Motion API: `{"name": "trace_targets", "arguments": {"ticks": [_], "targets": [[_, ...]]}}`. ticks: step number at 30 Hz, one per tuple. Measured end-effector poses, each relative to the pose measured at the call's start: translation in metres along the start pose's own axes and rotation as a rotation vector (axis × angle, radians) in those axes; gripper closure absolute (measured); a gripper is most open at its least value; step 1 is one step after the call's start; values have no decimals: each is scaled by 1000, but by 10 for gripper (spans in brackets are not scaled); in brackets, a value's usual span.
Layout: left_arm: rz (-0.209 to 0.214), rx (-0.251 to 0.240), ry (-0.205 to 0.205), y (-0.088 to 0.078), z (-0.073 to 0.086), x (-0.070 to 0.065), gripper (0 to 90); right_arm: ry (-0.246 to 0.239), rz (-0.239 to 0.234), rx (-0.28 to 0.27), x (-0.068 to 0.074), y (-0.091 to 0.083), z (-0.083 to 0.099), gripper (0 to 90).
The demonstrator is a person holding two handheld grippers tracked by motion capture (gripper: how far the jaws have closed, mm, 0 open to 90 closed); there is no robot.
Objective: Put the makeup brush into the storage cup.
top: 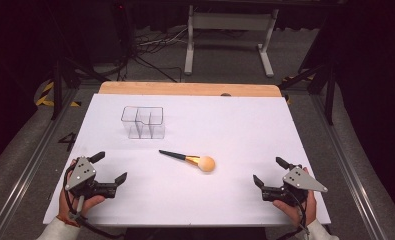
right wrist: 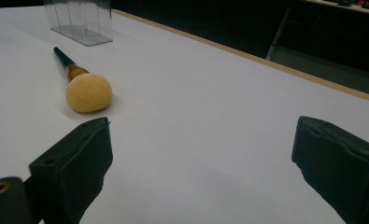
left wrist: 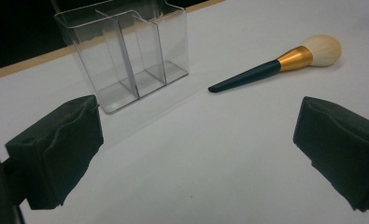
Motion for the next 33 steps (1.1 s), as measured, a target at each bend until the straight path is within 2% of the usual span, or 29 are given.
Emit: {"name": "trace_targets", "arguments": {"ticks": [3, 6, 11, 17, 21, 23, 29, 31, 33], "targets": [[-2, 20, 5, 0, 0, -1, 20, 6, -11, -5, -1, -1, 2, 56], [-7, 11, 5, -1, 0, -1, 23, 17, -5, -9, -2, -2, 1, 56], [-11, 23, 21, -3, -1, -2, 27, -8, -2, 0, 0, -1, -1, 57], [-10, 29, 35, 0, -4, -4, 29, -5, 1, 9, -1, -1, 0, 57], [8, 13, 26, -1, -5, -5, 28, -2, 4, 5, -2, -2, 1, 57], [14, 23, 16, -1, -5, -5, 29, -1, 6, 4, -2, -3, 0, 57], [5, 36, 46, -1, -9, -6, 35, -10, 3, 8, -1, -2, 0, 57], [31, 51, 47, 1, -15, -7, 33, -10, 1, 11, -1, -2, 0, 57], [62, 120, 35, 6, -21, -8, 2, -12, 0, 14, 0, -1, 0, 57]]}}
Point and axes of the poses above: each handheld gripper's, and its own axes: y roughly forward along the jaws, z roughly out of its underside, x roughly to its left, the point moved 2 cm from there along y, roughly forward along the jaws, and after that the axes turned 15 degrees about -y, right-handed, at the moved point
